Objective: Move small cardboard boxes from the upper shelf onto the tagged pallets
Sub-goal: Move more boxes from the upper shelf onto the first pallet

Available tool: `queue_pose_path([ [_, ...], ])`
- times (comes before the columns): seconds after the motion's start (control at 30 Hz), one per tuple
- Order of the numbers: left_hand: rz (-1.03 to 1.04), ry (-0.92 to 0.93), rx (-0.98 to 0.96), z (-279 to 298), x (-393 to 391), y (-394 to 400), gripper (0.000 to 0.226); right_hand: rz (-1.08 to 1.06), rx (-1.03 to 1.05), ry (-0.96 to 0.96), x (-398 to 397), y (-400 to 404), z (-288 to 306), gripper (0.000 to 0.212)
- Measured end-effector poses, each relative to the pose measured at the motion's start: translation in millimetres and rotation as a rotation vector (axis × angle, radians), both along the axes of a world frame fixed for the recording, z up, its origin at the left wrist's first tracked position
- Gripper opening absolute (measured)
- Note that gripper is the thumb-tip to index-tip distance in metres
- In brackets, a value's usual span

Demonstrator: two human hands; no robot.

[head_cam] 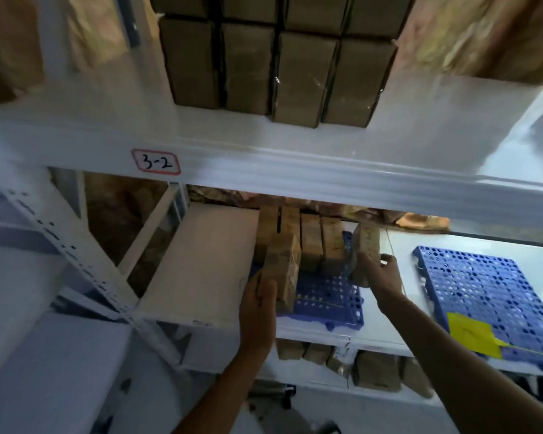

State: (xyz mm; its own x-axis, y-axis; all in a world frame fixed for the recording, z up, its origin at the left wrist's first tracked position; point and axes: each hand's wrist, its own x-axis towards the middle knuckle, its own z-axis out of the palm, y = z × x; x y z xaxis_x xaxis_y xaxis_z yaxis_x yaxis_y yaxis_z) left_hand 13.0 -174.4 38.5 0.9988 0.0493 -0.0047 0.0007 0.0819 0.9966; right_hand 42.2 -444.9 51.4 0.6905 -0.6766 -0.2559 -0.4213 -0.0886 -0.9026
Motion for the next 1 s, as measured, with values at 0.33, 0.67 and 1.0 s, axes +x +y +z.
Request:
queue_pose_path([
  [0.33, 0.09, -0.004, 0.087, -23.7, -0.5, 18.6, 0.021, 0.102, -0.007, 0.027, 35.0, -8.6, -21.7, 0.057],
  [0.67, -0.191, 0.048, 0.174, -26.7, 16.6, 14.1, 0.06, 0.47, -0.237, -0.284, -33.5, 40.6, 7.4, 0.034],
  [1.0, -0.105, 0.057, 0.354, -7.1, 38.4, -41.6, 0.032, 0.287, 0.107, -0.288, -63.3, 29.3, -18.0, 0.034],
])
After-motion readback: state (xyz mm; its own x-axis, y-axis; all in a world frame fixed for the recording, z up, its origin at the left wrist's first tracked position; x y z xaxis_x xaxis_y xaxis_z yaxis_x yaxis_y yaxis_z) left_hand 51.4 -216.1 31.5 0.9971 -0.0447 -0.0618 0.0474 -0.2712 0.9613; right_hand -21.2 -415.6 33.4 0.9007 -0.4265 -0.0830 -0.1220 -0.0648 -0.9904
